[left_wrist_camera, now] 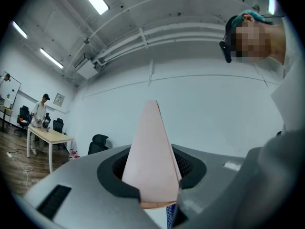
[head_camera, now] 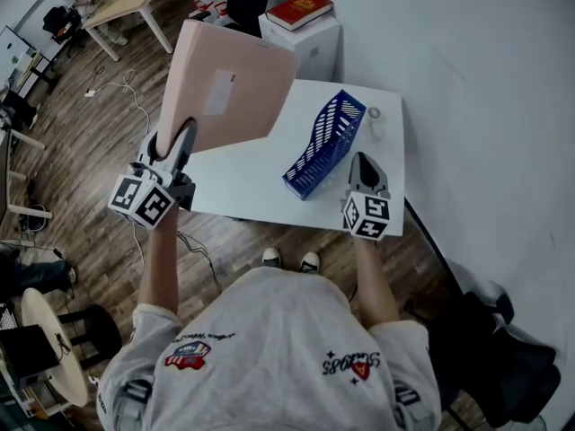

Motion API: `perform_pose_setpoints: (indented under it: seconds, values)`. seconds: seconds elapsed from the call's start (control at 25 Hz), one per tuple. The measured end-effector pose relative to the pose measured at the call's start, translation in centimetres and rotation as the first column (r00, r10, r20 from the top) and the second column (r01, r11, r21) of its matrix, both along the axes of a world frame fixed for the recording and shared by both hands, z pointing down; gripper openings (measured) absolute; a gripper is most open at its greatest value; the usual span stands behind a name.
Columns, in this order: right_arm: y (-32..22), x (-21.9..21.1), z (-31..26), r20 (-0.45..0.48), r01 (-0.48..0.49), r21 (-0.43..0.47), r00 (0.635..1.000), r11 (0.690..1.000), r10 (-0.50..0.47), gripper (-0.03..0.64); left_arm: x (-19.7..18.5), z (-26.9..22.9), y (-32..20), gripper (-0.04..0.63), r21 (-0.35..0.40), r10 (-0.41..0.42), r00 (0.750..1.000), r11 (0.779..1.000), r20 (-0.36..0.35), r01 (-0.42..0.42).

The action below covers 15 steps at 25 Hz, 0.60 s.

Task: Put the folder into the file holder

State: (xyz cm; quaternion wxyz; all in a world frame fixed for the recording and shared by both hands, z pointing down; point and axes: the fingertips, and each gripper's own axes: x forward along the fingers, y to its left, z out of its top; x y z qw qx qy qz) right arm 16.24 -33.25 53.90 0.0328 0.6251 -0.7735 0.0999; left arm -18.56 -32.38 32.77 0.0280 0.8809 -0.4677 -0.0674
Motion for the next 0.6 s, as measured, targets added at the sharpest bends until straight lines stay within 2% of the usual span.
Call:
perform_pose_setpoints:
  seconds: [0.2,0.44,0.6]
  values:
    - [0.2,0.0,-0.2,0.003,-0.028,0.006,1.0,1.0,0.028,-0.008,2.3,-2.5,0.8,0.147,0.037,0.109,0.994,0.993,0.002,-0.109]
    - [0.8,1.1,0.0,0.001,-0.068,0.0,0.998,0.998,0.068,-0.008,5.3,-4.1,1.6,0.147,0.044,0.24,0.97,0.97,-0.021,-0.239]
    - [1.2,2.1,-0.1,-0.001,-0.094,0.001,0.996,0.996,0.094,-0.008,7.2,-2.9,1.7,0.147,0.017,0.283,0.959,0.959,0.028,-0.283]
